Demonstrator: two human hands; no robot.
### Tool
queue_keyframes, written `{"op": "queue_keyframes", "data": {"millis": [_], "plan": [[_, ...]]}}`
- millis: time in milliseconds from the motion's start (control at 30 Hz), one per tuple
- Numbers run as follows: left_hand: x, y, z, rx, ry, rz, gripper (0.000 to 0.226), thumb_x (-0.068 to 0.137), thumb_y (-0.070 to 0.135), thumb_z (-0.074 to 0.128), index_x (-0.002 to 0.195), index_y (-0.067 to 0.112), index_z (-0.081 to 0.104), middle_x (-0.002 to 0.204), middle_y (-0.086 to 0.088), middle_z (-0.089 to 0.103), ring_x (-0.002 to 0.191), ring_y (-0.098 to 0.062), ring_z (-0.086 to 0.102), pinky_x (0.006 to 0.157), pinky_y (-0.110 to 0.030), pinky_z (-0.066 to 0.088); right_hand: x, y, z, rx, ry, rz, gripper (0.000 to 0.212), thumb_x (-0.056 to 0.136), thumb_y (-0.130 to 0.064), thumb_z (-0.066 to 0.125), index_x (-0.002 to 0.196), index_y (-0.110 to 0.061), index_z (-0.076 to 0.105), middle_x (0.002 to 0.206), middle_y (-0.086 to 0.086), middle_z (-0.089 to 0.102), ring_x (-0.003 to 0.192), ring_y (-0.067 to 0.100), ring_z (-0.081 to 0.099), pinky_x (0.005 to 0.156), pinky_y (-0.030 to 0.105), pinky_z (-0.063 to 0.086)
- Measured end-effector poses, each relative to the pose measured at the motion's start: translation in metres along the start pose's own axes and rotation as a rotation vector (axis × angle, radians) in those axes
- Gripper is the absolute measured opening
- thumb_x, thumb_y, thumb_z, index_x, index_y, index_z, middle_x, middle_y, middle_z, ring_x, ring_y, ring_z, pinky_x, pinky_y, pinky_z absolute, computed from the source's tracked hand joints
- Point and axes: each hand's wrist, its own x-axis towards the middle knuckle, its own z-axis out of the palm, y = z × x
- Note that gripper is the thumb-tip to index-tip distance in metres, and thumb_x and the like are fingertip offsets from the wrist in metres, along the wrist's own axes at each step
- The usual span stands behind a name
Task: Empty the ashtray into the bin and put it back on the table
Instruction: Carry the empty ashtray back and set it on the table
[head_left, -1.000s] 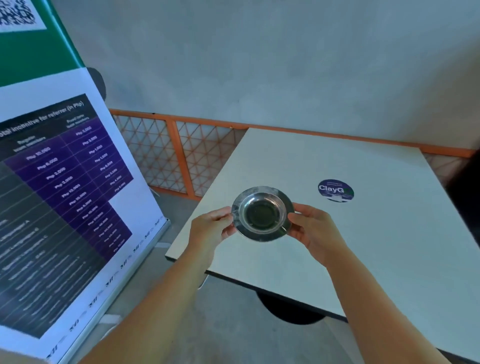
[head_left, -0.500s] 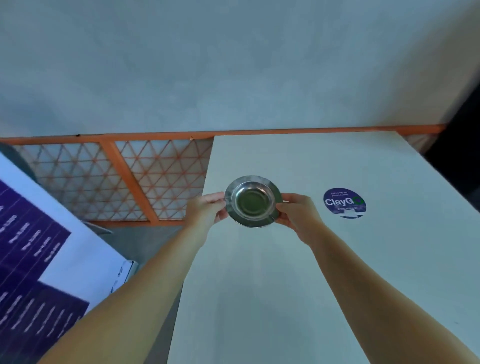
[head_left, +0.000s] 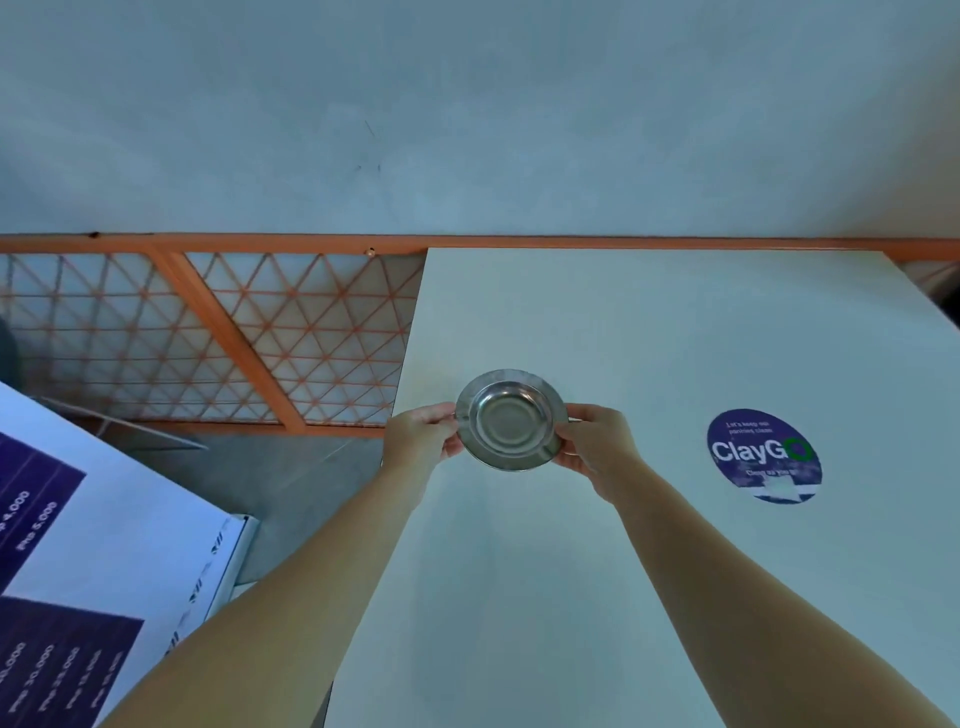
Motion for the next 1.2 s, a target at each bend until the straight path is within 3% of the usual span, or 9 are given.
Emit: {"op": "queue_keyframes", "data": {"millis": [233, 600, 833, 933, 1000, 1100, 1200], "plan": [[0.056, -0.001, 0.024, 0.056, 0.061, 0.008, 0.031, 0.080, -0.009, 0.058, 0.110, -0.004, 0.063, 0.070, -0.005, 0.058, 0.062, -0.016, 0.055, 0.045, -0.009, 0.052, 0.060, -0.007, 0.001, 0.010, 0.019, 0.049, 0.033, 0.081, 0.011, 0.047, 0.108, -0.002, 0.060, 0.072, 0.009, 0.062, 0.062, 0.019, 0.060, 0.056, 0.026, 0.052], [0.093, -0.010, 0.043, 0.063, 0.055, -0.060, 0.033, 0.080, -0.010, 0.058, 0.113, -0.005, 0.062, 0.073, -0.003, 0.060, 0.064, -0.013, 0.057, 0.049, -0.010, 0.053, 0.100, -0.012, -0.005, -0.037, 0.030, 0.065, 0.035, 0.078, 0.013, 0.044, 0.106, 0.002, 0.061, 0.079, 0.012, 0.060, 0.065, 0.022, 0.059, 0.058, 0.029, 0.054], [0.101, -0.009, 0.046, 0.102, 0.053, -0.081, 0.035, 0.081, -0.009, 0.057, 0.116, -0.006, 0.059, 0.083, -0.009, 0.064, 0.066, -0.014, 0.058, 0.079, -0.032, 0.053, 0.102, -0.010, -0.007, -0.095, 0.062, 0.061, 0.036, 0.077, 0.011, 0.045, 0.110, 0.003, 0.060, 0.088, 0.016, 0.060, 0.059, 0.020, 0.057, 0.056, 0.030, 0.055], [0.102, -0.010, 0.046, 0.116, 0.061, -0.070, 0.034, 0.082, -0.009, 0.057, 0.115, -0.005, 0.060, 0.096, -0.014, 0.061, 0.065, -0.014, 0.058, 0.084, -0.033, 0.050, 0.102, -0.010, -0.006, -0.125, 0.073, 0.063, 0.039, 0.077, 0.008, 0.049, 0.114, -0.001, 0.057, 0.090, 0.018, 0.062, 0.057, 0.020, 0.058, 0.057, 0.031, 0.056], [0.102, -0.010, 0.045, 0.132, 0.061, -0.063, 0.033, 0.082, -0.007, 0.057, 0.114, -0.004, 0.061, 0.091, -0.013, 0.062, 0.062, -0.013, 0.058, 0.078, -0.029, 0.053, 0.102, -0.011, -0.006, -0.133, 0.072, 0.067, 0.041, 0.077, 0.007, 0.050, 0.116, -0.002, 0.055, 0.088, 0.018, 0.062, 0.056, 0.019, 0.059, 0.059, 0.032, 0.056], [0.103, -0.011, 0.041, 0.152, 0.059, -0.046, 0.030, 0.082, -0.005, 0.055, 0.111, -0.002, 0.063, 0.071, -0.007, 0.061, 0.058, -0.015, 0.056, 0.055, -0.016, 0.057, 0.101, -0.011, -0.006, -0.145, 0.077, 0.062, 0.043, 0.077, 0.003, 0.053, 0.119, -0.004, 0.053, 0.081, 0.014, 0.061, 0.057, 0.018, 0.058, 0.060, 0.033, 0.057], [0.101, -0.011, 0.037, 0.195, 0.065, -0.060, 0.029, 0.083, -0.002, 0.055, 0.111, 0.001, 0.063, 0.064, -0.004, 0.057, 0.055, -0.014, 0.052, 0.052, -0.015, 0.055, 0.100, -0.013, -0.006, -0.157, 0.079, 0.059, 0.045, 0.077, 0.001, 0.054, 0.122, -0.004, 0.051, 0.080, 0.011, 0.059, 0.058, 0.017, 0.057, 0.067, 0.037, 0.057]]}}
